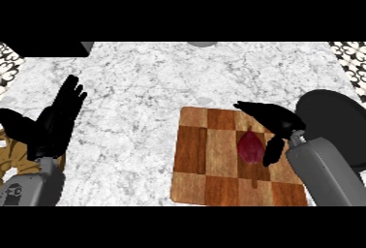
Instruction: Pick the pear from the cutting board and place it in the pan
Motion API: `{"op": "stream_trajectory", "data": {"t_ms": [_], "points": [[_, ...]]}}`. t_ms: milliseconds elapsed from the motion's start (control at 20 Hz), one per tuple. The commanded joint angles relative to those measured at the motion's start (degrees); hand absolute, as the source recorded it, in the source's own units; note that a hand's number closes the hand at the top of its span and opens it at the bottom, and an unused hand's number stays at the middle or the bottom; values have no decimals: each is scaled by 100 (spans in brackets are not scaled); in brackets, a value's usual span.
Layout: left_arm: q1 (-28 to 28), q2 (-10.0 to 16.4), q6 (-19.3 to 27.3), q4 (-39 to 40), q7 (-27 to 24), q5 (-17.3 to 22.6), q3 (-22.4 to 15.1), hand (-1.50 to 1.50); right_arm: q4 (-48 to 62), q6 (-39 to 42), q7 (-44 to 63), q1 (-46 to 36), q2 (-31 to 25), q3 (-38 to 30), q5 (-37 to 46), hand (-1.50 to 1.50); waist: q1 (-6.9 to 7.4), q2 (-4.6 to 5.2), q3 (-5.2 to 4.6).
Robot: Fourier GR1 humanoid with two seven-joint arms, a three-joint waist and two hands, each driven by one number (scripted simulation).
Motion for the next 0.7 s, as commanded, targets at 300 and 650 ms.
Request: {"op": "stream_trajectory", "data": {"t_ms": [300, 650], "points": [[-192, 36, -215, 362, -249, -106, 290, 0, 640, -294, -479, 181, 406, -81, 488, -150, -14, 3, 0], [416, -328, -98, -388, -131, -302, -107, 0, 1889, -834, -1509, -698, 519, -369, 680, 150, 48, 6, 3]]}}
